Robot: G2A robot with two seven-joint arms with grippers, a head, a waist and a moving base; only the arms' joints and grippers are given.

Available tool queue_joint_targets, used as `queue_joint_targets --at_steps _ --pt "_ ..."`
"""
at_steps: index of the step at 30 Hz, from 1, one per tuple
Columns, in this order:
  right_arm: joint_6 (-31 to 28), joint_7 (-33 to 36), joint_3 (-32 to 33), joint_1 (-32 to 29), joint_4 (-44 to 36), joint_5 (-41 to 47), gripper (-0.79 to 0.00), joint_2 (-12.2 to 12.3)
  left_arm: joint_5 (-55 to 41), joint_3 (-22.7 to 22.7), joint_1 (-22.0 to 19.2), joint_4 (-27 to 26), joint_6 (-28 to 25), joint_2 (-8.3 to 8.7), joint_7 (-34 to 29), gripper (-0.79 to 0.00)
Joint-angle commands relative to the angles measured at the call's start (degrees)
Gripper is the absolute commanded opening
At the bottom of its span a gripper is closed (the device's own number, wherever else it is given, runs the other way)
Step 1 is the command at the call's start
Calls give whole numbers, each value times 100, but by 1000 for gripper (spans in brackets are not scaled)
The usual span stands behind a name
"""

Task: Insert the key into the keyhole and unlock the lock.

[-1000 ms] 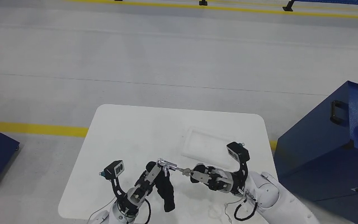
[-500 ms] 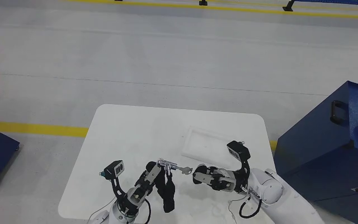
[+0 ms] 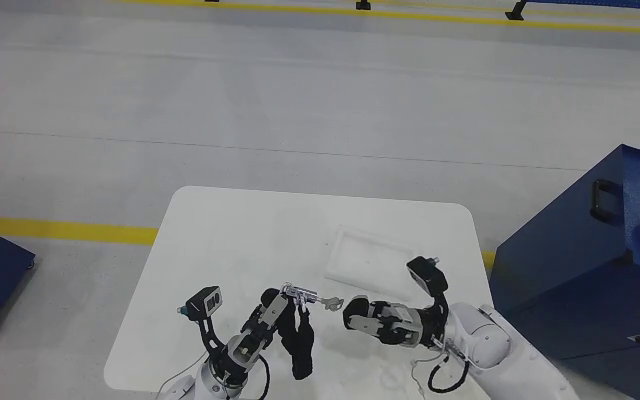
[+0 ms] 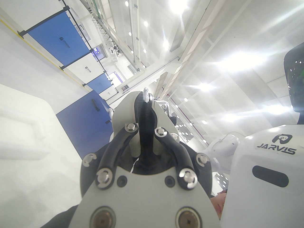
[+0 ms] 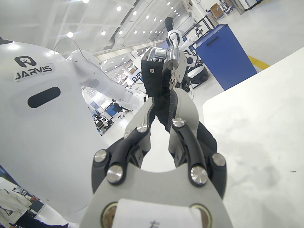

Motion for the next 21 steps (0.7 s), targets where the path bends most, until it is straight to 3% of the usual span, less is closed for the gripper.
queue_joint_targets --at_steps 1,21 --pt "0 -47 -7 16 33 -10 -674 -22 0 0 0 0 0 0 0 -785" --pt "0 -117 -237 409 234 -36 -680 -234 0 0 0 0 0 0 0 -785"
